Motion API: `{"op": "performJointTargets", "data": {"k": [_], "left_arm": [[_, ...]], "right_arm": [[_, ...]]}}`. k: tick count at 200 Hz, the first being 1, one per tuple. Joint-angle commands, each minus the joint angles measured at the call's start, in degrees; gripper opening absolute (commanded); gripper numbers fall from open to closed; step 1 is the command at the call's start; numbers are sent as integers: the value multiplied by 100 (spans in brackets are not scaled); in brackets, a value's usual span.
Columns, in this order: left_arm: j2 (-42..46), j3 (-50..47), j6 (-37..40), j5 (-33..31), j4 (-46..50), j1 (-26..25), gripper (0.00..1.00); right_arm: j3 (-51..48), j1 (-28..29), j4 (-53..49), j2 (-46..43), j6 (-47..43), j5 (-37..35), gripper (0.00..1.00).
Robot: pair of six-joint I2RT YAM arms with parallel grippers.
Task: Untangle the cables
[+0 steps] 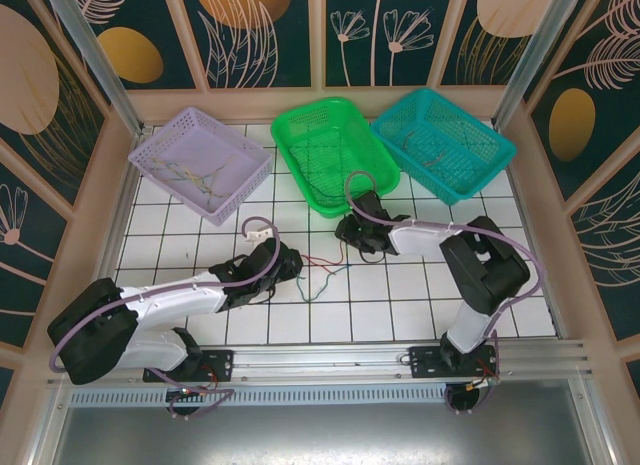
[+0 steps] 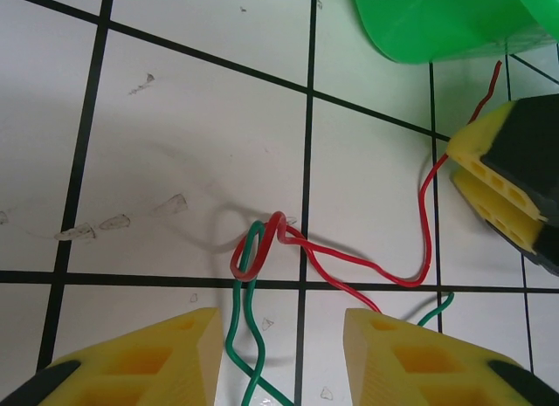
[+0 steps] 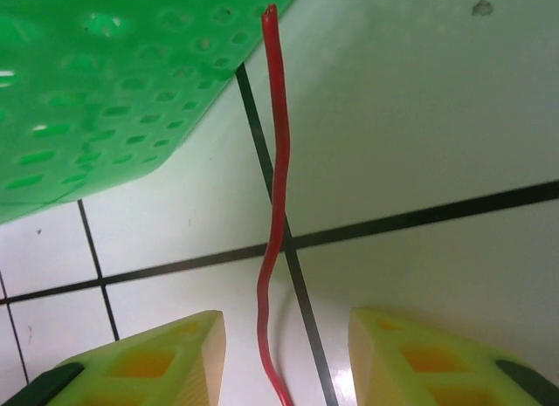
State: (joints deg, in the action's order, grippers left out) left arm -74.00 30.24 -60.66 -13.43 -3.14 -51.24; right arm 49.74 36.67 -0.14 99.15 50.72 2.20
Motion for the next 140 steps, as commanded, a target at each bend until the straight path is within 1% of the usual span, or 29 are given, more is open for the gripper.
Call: {"op": "performJointTargets", "data": {"k": [1, 8, 15, 31, 37, 70, 100, 118, 131, 140], "left_arm": [[-43, 180, -50, 110, 294, -49, 43], [-45, 237, -76, 111, 440, -67, 44], [-38, 285, -92, 142, 545, -105, 46], [-1, 331, -142, 309, 660, -189, 49], [1, 355, -142, 403, 673, -231, 49], [-296, 562, -245, 683, 753, -560, 49], [-774, 657, -427, 602, 558, -659, 49], [-1065, 781, -466, 364, 561, -674, 48], [-1291, 900, -500, 27, 741, -669, 42], [-1448, 951, -499, -185, 802, -672, 35]], "right_arm": [[211, 86, 127, 264, 186, -264, 35], [217, 95, 120, 302, 242, -281, 32], [205, 95, 134, 328, 294, -281, 26], [131, 95, 156, 279, 400, -421, 6], [84, 100, 171, 222, 428, -473, 0], [-119, 108, -64, -548, 556, -761, 0], [-175, 104, -491, -1249, 636, -793, 0], [-210, 104, -710, -1580, 668, -752, 0], [-231, 104, -875, -1790, 682, -760, 0], [-245, 92, -979, -1939, 685, -781, 0]]}}
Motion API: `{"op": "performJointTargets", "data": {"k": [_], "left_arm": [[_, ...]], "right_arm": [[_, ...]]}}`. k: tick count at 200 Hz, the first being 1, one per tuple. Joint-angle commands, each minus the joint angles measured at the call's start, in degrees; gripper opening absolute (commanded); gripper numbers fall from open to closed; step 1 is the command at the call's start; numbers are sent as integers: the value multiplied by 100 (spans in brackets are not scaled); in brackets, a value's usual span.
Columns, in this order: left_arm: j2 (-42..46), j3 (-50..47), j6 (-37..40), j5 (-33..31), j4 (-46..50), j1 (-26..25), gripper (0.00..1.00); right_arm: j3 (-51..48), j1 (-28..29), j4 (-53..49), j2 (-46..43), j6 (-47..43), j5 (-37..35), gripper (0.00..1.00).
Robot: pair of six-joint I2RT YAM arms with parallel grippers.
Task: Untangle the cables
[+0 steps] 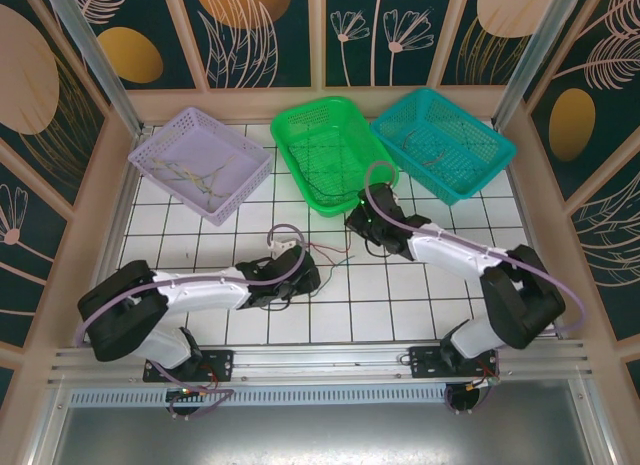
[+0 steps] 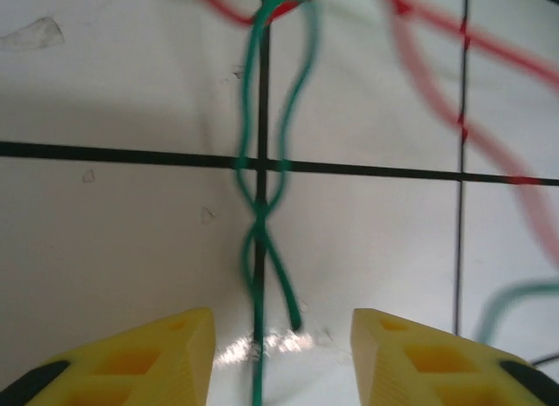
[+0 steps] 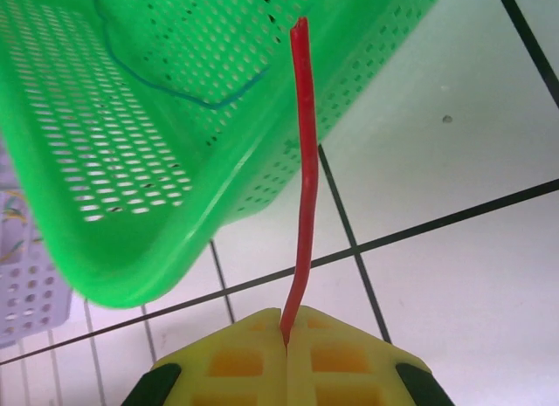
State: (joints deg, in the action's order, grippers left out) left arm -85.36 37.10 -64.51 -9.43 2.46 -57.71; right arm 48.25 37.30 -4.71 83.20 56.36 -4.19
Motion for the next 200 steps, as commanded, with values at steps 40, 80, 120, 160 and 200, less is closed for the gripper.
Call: {"op": "performJointTargets", "data": {"k": [40, 80, 120, 160, 200], "left_arm": [[-1065, 411, -256, -787, 258, -28, 0], [-701, 121, -519, -1128, 287, -23, 0], [-29, 126, -425, -1198, 42, -28, 9], [696, 536, -306, -1286, -177, -28, 39], [930, 745, -79, -345, -1776, -47, 58]], "right_arm": [[-144, -274, -824, -1073, 66, -82, 0], [-23, -985, -1251, -1742, -287, -81, 0], [97, -1765, -1295, -2164, -692, 227, 0], [211, -2167, -1235, -2308, -492, 733, 0], [441, -2182, -1366, -2154, 436, 938, 0]]}}
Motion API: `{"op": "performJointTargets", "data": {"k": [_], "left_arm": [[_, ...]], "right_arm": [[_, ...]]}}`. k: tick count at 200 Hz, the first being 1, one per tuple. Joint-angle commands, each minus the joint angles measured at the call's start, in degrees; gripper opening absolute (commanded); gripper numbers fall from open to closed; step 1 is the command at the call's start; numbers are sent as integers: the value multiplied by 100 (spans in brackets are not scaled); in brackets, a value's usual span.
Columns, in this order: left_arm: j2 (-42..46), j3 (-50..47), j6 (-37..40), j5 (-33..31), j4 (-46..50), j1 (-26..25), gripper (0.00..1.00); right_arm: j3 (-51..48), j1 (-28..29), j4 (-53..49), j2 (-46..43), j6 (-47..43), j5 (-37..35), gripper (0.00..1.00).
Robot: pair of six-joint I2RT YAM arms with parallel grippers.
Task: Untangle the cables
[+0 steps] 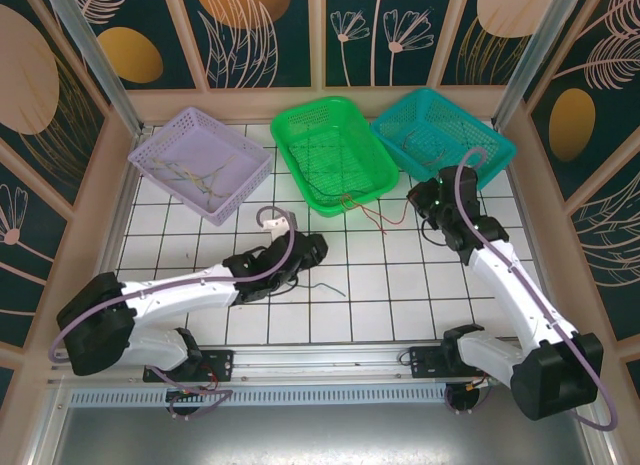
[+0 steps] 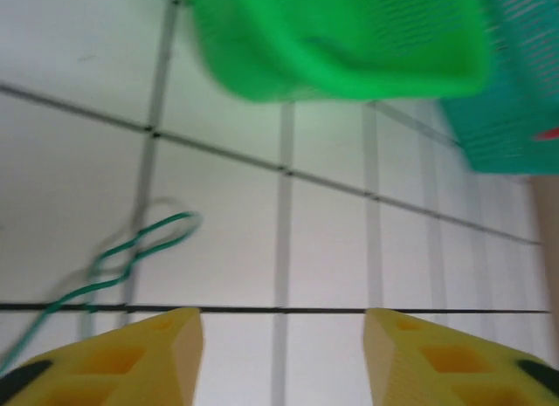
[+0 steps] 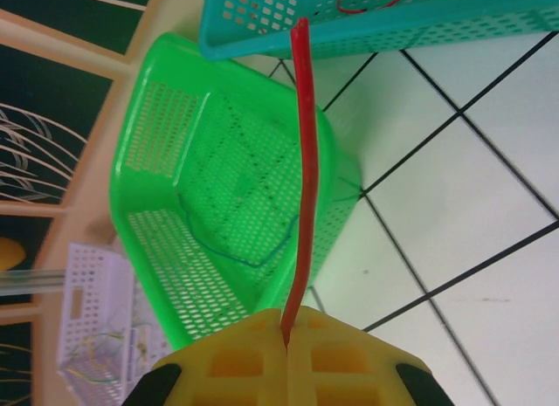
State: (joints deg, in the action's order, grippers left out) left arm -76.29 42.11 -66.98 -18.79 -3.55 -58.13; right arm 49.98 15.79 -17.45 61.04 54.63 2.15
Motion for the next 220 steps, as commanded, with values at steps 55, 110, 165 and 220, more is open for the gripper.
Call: {"op": "performJointTargets", "data": {"k": [55, 110, 165, 220], "left_arm": [[-814, 984, 244, 963, -2143, -313, 67], [-1328, 1284, 312, 1030, -2335, -319, 59], [-1504, 1308, 482, 644, -2129, -322, 4], [-1106, 865, 932, 126, -250, -340, 0]], "right_arm": [[519, 8, -186, 310, 1286, 593, 0], [510, 22, -213, 282, 1390, 750, 0], [488, 2, -223, 159, 1367, 697, 0], [1797, -791, -461, 622, 147, 336, 0]]}}
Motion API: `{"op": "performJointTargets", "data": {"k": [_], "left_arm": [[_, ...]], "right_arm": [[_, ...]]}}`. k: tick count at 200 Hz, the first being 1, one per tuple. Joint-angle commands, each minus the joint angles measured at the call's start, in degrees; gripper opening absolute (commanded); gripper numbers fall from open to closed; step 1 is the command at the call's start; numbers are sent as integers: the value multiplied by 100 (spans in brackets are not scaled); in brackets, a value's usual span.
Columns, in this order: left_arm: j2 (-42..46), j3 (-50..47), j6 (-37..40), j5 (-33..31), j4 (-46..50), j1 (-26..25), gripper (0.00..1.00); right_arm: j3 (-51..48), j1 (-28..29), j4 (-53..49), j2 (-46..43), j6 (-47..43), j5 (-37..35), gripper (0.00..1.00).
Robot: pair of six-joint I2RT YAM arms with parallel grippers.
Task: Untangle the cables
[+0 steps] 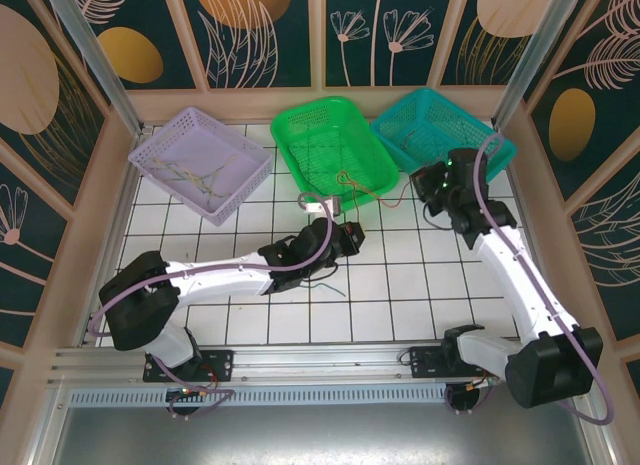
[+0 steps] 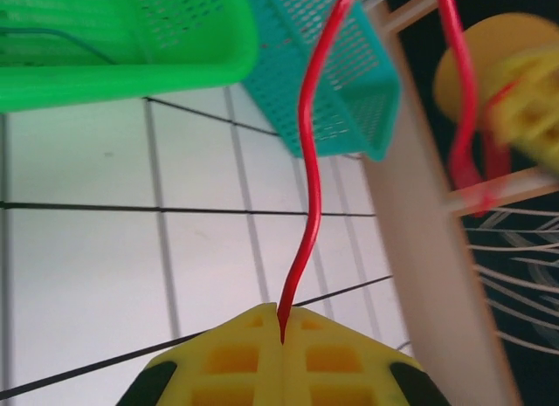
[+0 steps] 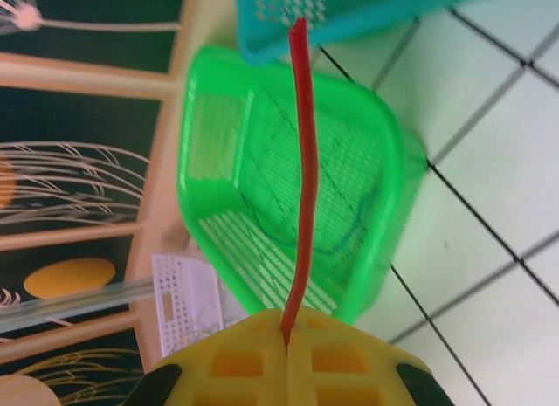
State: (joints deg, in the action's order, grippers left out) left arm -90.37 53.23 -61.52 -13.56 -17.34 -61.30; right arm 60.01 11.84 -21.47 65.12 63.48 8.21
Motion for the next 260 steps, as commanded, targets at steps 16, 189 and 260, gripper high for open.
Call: {"op": "performJointTargets", "data": {"k": [16, 189, 260], "left_arm": [[428, -361, 591, -549, 1668, -45, 0], [528, -102, 1320, -2039, 3492, -386, 0], [1265, 707, 1098, -1923, 2663, -387, 63]], "right_arm": [[1203, -699, -38, 395, -1026, -283, 0], [2448, -2397, -22, 1072, -1384, 483, 0], [1567, -2537, 1124, 913, 1128, 957, 0]]}}
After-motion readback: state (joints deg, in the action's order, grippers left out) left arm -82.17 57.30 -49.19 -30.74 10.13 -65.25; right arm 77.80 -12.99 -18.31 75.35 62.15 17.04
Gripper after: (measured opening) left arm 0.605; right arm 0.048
